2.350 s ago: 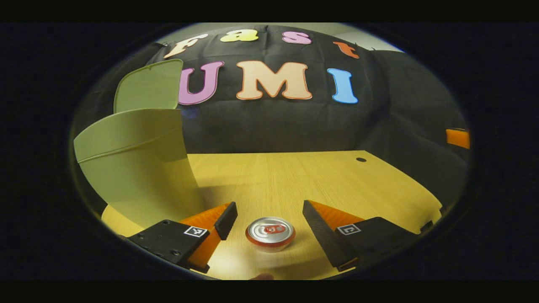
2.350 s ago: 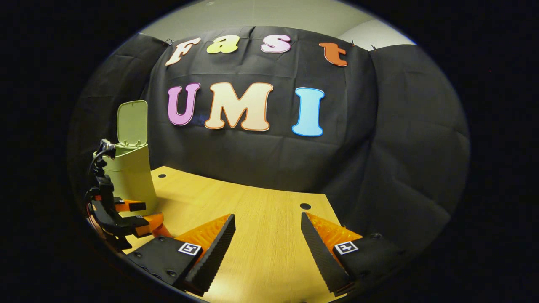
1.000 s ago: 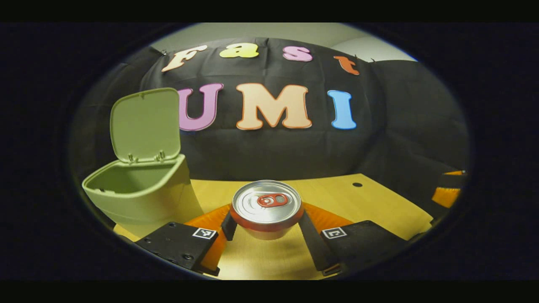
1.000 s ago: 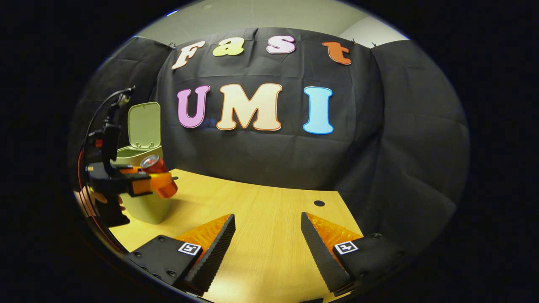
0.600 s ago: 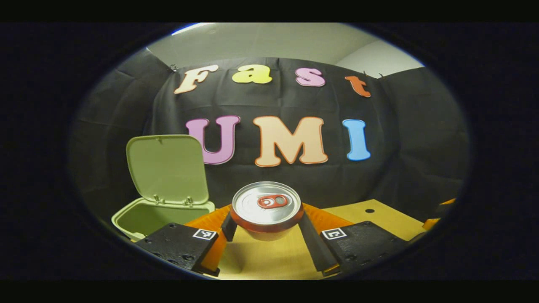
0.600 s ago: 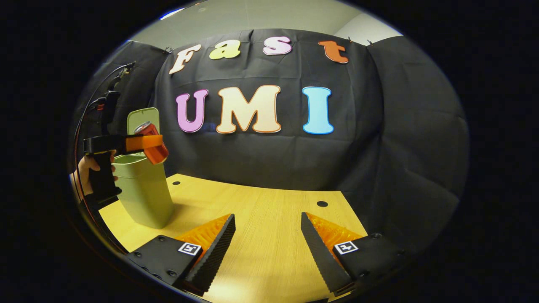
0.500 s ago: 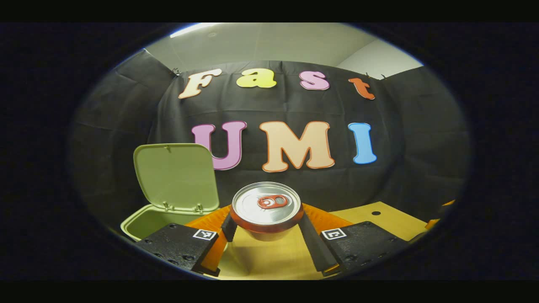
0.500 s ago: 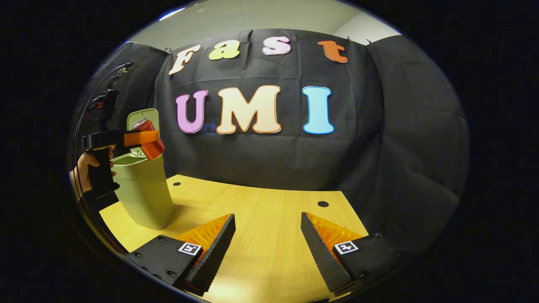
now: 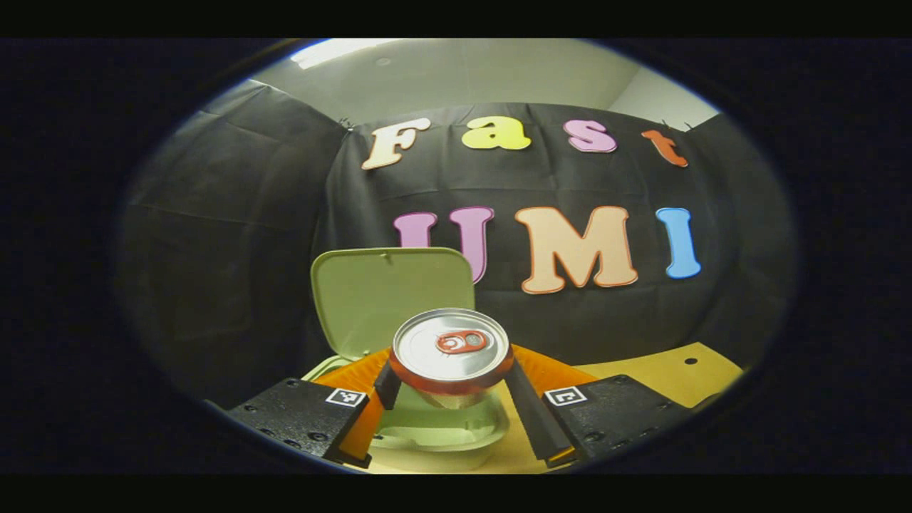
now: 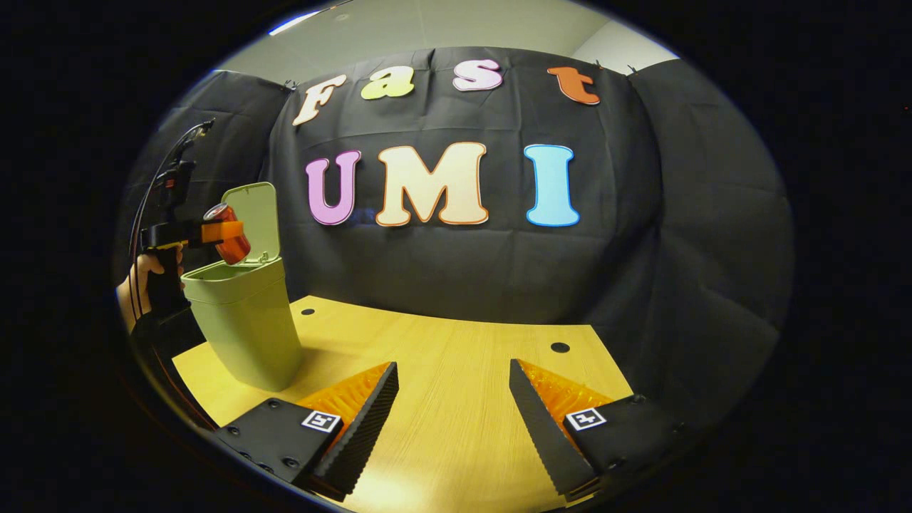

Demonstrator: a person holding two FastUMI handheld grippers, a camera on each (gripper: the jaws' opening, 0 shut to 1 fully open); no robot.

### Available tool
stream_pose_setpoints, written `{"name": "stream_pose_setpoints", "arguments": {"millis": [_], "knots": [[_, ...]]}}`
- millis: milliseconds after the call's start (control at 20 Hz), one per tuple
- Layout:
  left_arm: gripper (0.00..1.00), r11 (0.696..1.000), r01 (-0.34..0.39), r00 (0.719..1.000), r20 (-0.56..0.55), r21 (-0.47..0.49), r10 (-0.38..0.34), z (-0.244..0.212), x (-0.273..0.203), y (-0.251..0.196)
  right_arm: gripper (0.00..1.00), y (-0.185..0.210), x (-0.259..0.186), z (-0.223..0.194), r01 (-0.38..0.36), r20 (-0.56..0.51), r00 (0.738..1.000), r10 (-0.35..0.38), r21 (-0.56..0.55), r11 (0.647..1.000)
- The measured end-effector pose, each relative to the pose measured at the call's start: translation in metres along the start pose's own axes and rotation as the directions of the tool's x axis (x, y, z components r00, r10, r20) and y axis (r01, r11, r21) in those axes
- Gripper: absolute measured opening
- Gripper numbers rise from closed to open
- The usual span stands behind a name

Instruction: Press the lid of the desktop garbage bin to open it, pick up the crumpled paper on the desktop and throw it into the bin, then pick up the pop can on the desktop and drop it into the bin, and finally close the garbage bin lid.

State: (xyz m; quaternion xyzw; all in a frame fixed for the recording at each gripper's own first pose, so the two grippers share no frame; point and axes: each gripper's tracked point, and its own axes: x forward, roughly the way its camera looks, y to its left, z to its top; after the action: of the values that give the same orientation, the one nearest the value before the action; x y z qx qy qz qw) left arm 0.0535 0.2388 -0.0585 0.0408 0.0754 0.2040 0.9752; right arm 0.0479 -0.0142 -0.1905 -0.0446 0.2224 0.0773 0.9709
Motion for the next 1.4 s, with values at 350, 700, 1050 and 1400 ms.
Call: {"name": "stream_pose_setpoints", "arguments": {"millis": [350, 700, 1050, 1400], "knots": [[0.90, 0.998, -0.070, 0.996, 0.056, 0.010, 0.069, 0.027, -0.001, 0.030, 0.98, 0.012, 0.004, 0.003, -0.011, 0.003, 1.000, 0.011, -0.013, 1.000], [0.90, 0.999, -0.009, 0.994, 0.107, -0.031, 0.012, 0.089, 0.022, 0.037, 0.99, 0.019, -0.003, -0.004, 0.024, 0.008, 1.000, -0.024, 0.019, 1.000], [0.89, 0.999, 0.013, 0.992, 0.127, -0.031, -0.009, 0.135, 0.079, 0.059, 0.99, 0.016, -0.021, -0.023, 0.113, -0.012, 0.994, -0.113, 0.087, 0.990], [0.89, 0.998, 0.058, 0.998, 0.003, -0.001, -0.058, 0.110, 0.121, 0.055, 0.98, 0.015, -0.033, -0.037, 0.179, -0.031, 0.984, -0.177, 0.118, 0.977]]}}
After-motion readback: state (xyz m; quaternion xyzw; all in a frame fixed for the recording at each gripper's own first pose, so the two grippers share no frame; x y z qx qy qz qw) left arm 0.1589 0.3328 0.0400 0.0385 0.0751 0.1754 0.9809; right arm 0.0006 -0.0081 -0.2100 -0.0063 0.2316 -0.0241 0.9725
